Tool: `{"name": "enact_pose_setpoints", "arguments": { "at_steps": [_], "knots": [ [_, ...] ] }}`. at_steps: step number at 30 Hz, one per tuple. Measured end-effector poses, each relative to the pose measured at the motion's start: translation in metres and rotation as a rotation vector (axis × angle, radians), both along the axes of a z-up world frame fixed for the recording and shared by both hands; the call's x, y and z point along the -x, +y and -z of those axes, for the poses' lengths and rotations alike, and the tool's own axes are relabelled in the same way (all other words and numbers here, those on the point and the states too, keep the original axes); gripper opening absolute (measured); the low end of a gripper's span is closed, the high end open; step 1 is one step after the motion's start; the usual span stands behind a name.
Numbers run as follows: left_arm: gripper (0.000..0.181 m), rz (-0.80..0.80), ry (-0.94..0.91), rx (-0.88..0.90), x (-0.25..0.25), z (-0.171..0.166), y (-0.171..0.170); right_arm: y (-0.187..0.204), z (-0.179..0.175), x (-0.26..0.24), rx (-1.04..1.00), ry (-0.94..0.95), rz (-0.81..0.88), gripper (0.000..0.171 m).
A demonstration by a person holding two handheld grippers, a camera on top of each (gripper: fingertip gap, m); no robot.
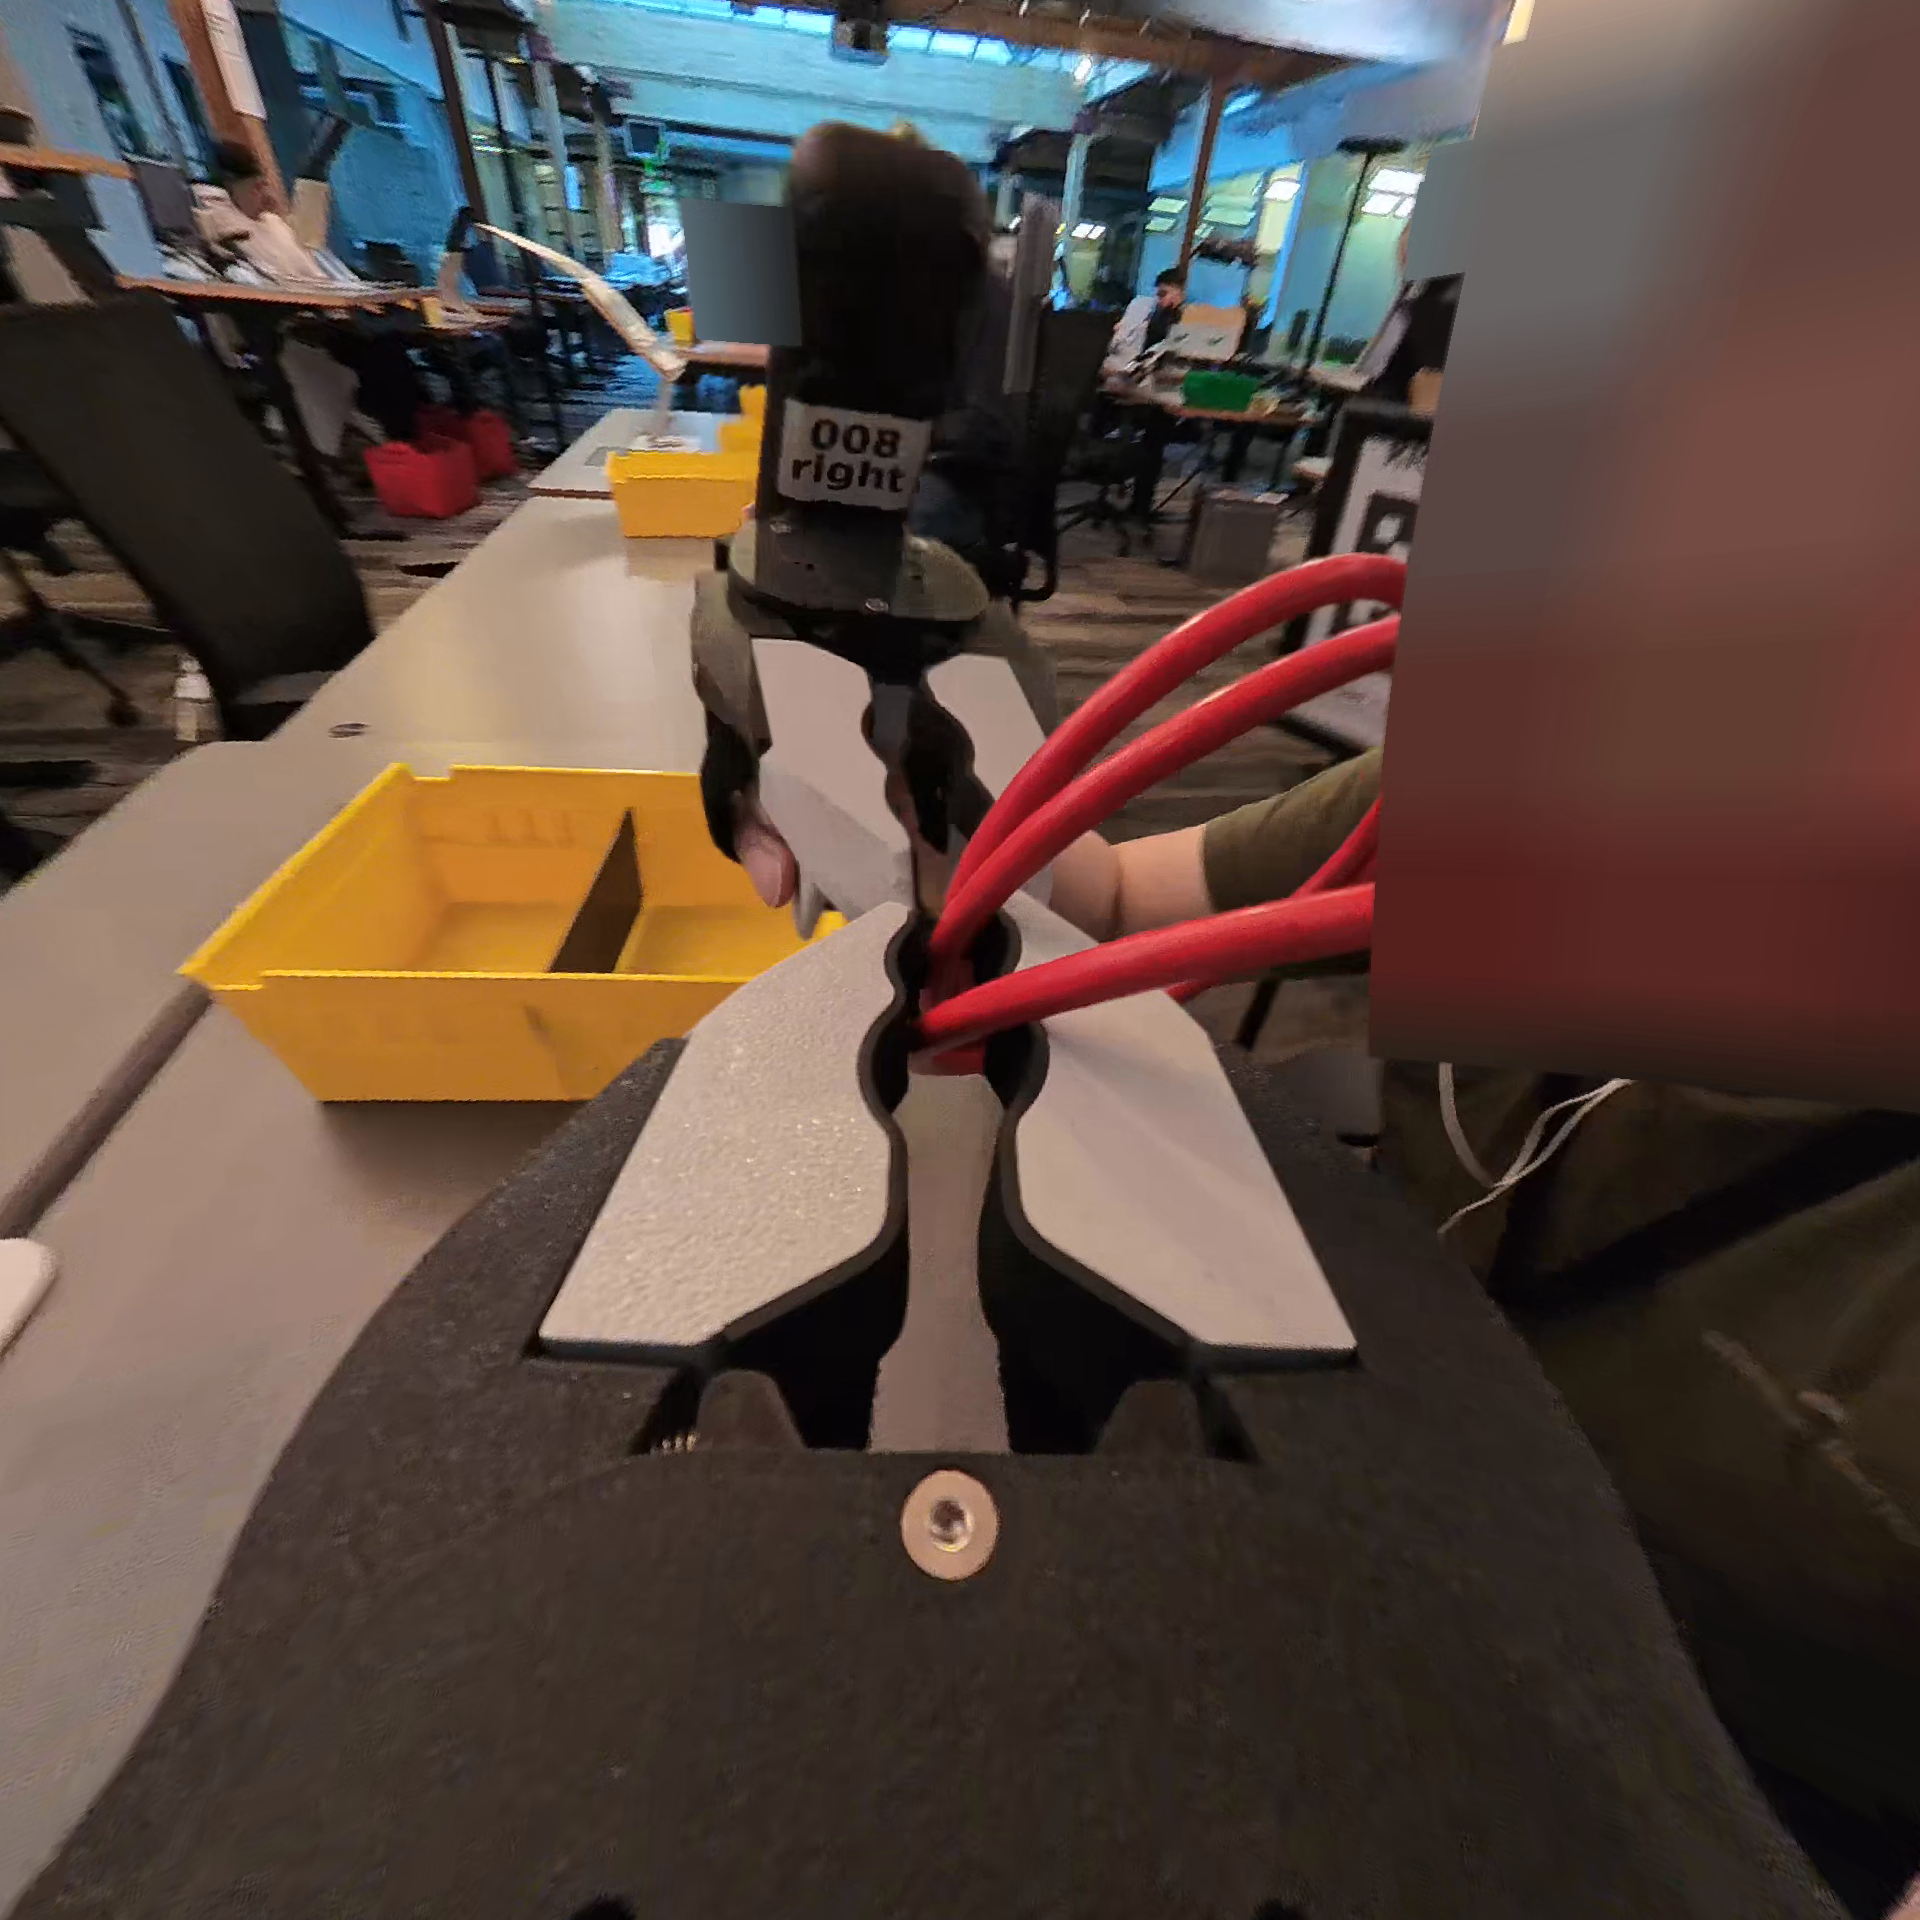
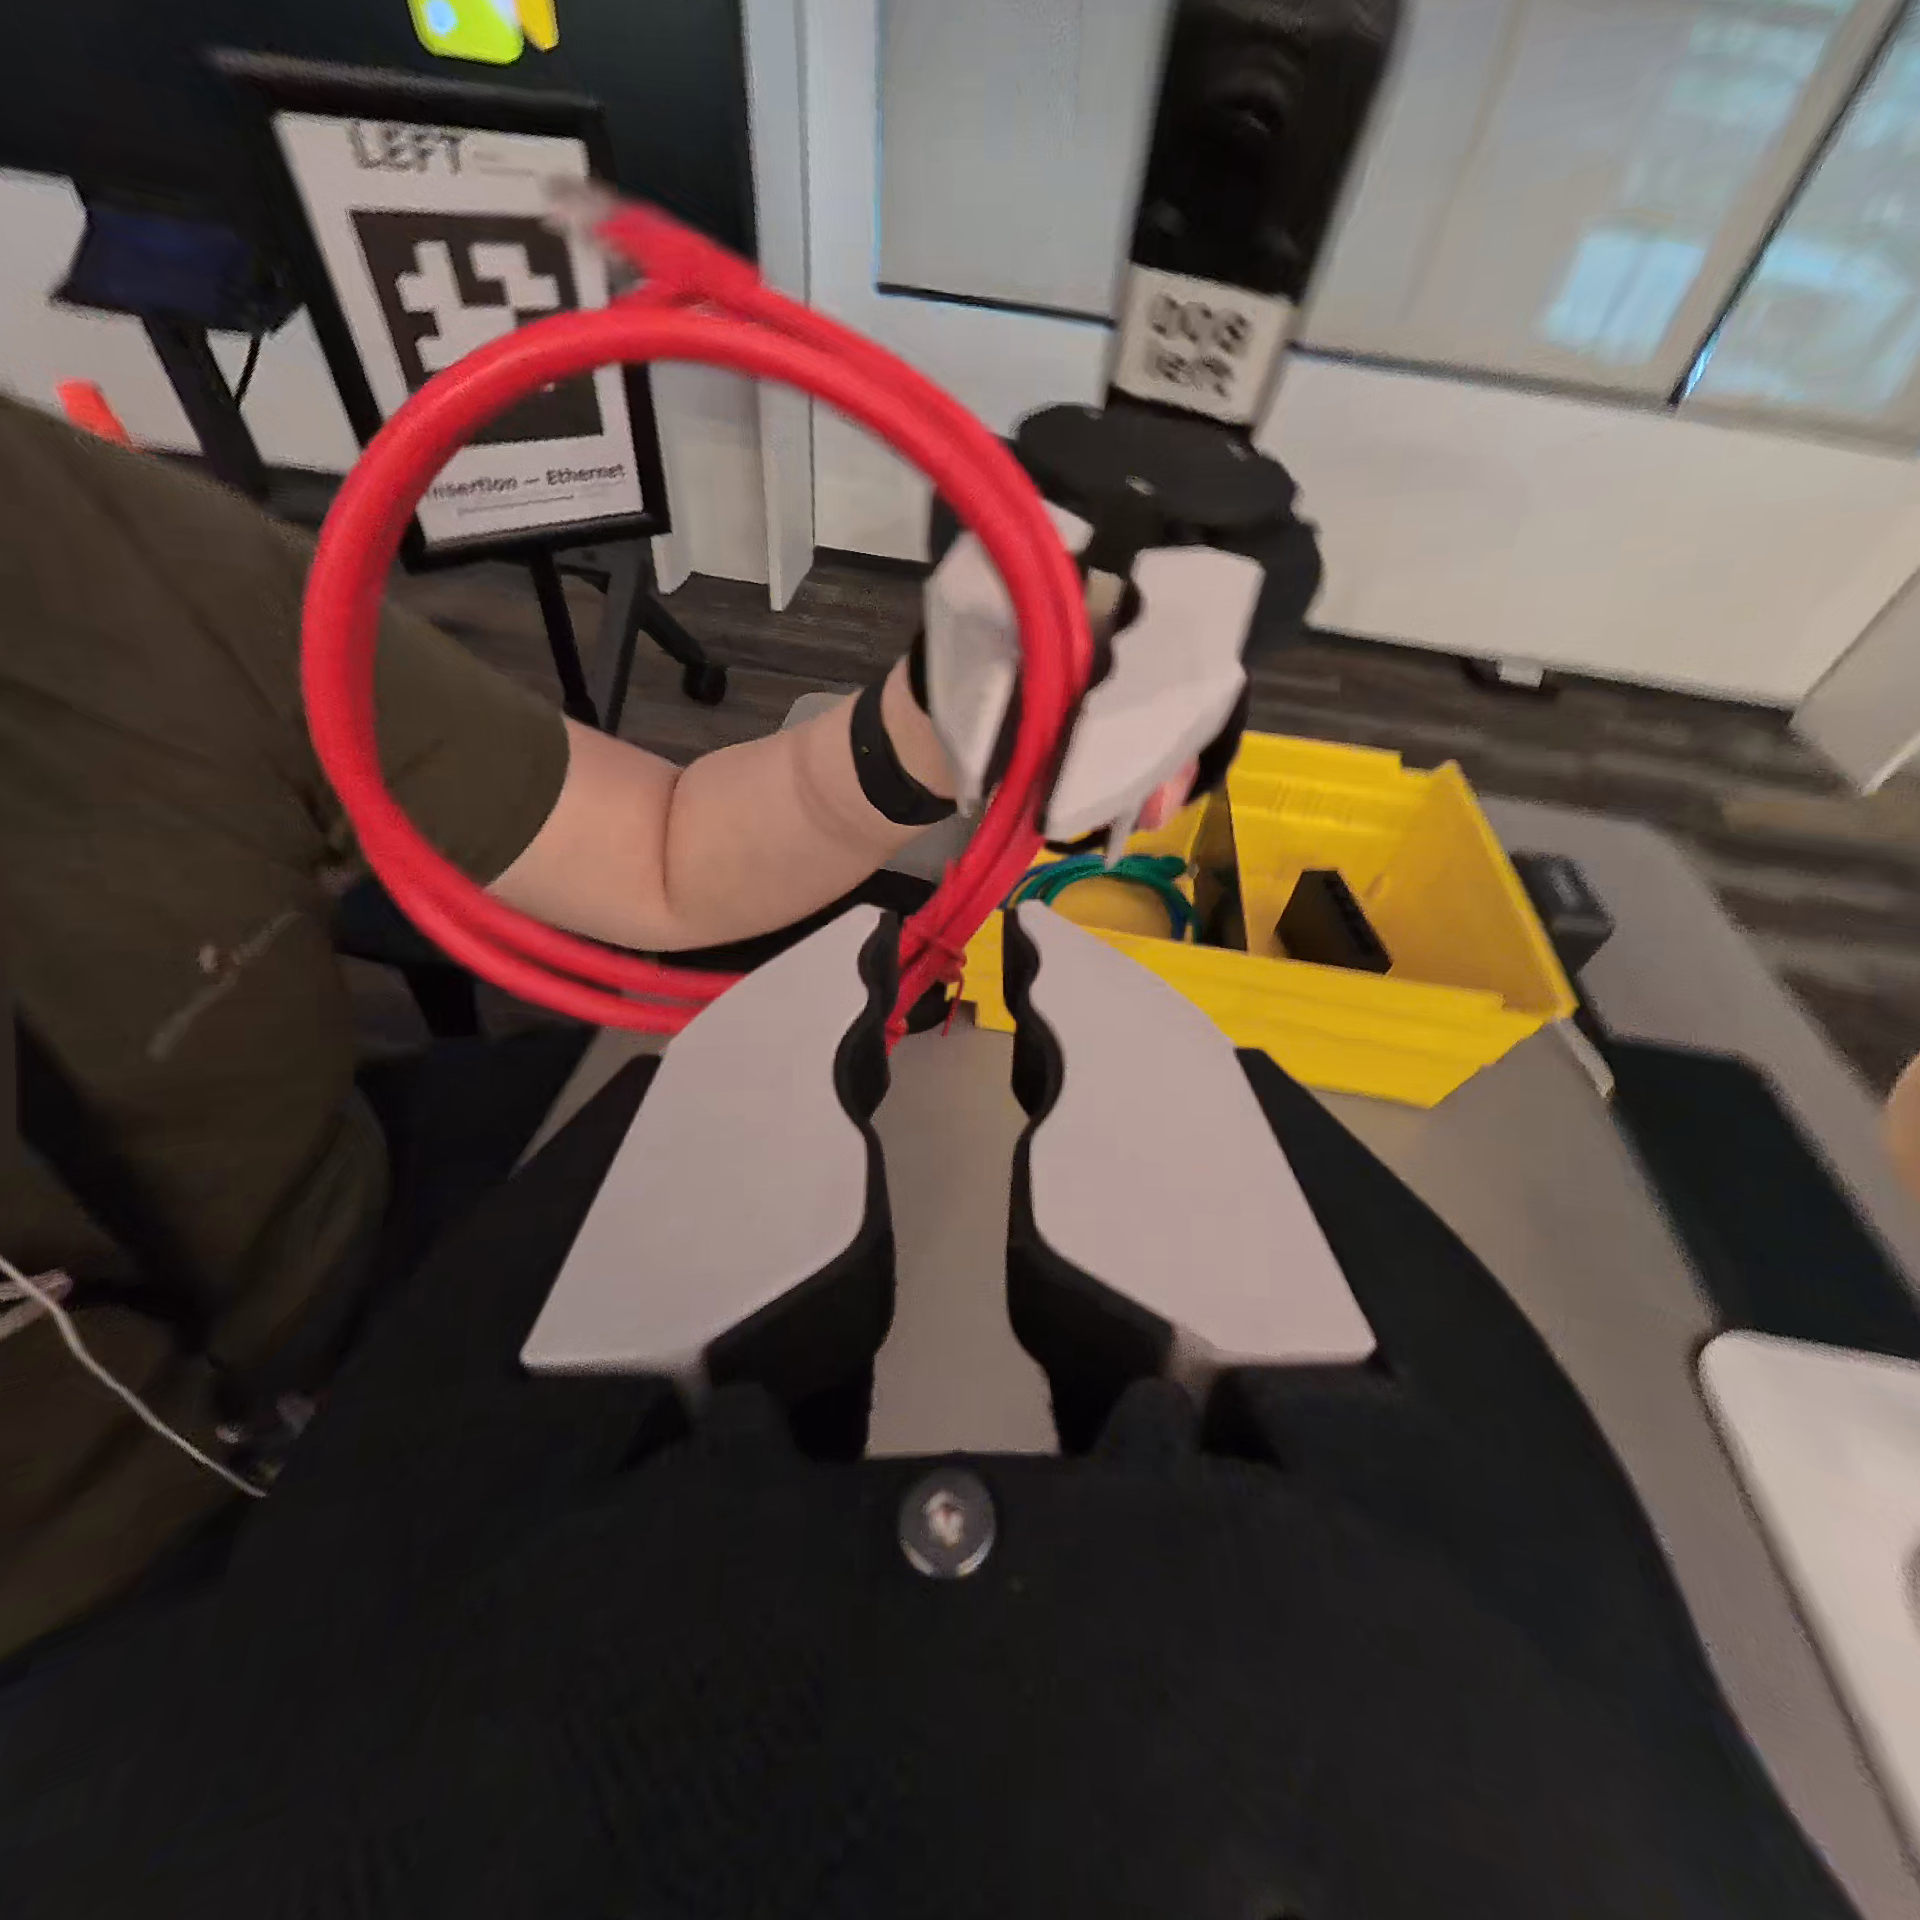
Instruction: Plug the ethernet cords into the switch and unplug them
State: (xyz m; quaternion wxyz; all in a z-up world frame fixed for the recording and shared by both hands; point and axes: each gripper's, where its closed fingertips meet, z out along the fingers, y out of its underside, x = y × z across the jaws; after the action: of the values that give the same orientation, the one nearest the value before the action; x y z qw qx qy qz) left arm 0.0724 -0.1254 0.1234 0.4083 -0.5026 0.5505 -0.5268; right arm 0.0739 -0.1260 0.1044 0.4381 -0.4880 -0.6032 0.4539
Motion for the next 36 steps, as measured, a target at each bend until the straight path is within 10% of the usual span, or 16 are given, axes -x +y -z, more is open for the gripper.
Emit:
{"name": "enact_pose_setpoints", "arguments": {
  "at_steps": [25,29,36],
  "knots": [
    [0.009,0.396,0.003,0.558,-0.017,0.013,-0.022,-0.051,0.021,-0.005,-0.765,0.058,-0.174,0.003],
    [0.009,0.333,-0.041,0.462,-0.006,0.001,-0.018,-0.027,0.000,-0.010,-0.482,0.137,-0.086,0.016],
    [0.009,0.074,0.053,0.135,0.001,0.005,-0.009,-0.003,-0.010,0.005,0.598,0.026,-0.076,0.027]
  ]
}}
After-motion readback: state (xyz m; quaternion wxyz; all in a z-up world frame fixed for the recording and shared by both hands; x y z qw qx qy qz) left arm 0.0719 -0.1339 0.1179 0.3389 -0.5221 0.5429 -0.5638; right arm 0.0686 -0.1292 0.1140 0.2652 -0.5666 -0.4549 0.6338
